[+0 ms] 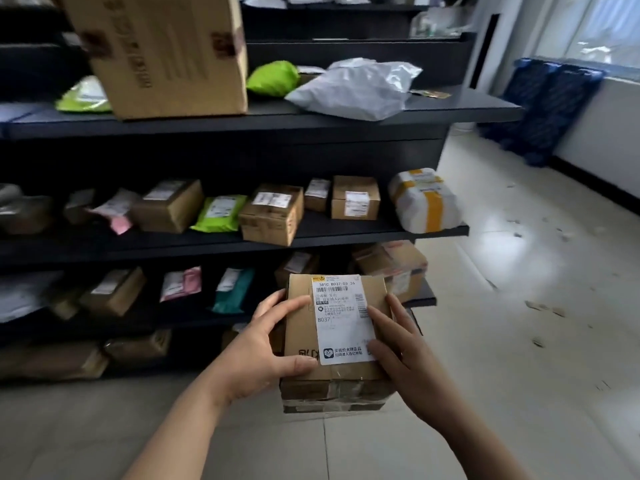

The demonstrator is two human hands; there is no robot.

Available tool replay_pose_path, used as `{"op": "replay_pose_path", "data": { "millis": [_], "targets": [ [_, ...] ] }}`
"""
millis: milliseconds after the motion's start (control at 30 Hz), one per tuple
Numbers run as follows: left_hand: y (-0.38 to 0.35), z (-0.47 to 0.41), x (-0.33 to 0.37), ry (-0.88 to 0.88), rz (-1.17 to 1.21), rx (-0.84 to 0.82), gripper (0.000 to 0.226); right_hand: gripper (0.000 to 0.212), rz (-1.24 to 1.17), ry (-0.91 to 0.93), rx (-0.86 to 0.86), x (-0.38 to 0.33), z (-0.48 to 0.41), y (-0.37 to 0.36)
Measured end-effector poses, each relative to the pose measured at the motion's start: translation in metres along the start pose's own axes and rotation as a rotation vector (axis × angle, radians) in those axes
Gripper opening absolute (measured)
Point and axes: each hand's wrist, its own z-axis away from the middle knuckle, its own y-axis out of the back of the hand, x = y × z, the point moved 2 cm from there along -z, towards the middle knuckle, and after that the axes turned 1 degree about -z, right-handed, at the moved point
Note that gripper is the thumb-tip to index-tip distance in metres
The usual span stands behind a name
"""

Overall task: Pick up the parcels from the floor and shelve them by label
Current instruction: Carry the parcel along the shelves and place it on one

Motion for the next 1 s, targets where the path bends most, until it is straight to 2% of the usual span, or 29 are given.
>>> {"op": "replay_pose_path", "data": {
  "millis": [500,1000],
  "targets": [
    [0.125,0.114,-0.051,0.063,0.064,0.410,0.086,0.050,-0.001,0.244,-0.315,-0.107,-0.048,-0.131],
    [0.304,0.255,-0.139,0.139,0.154,0.699,0.086,0.049,-0.017,0.395,-0.530,-0.256,-0.069,-0.344]
  ]
}}
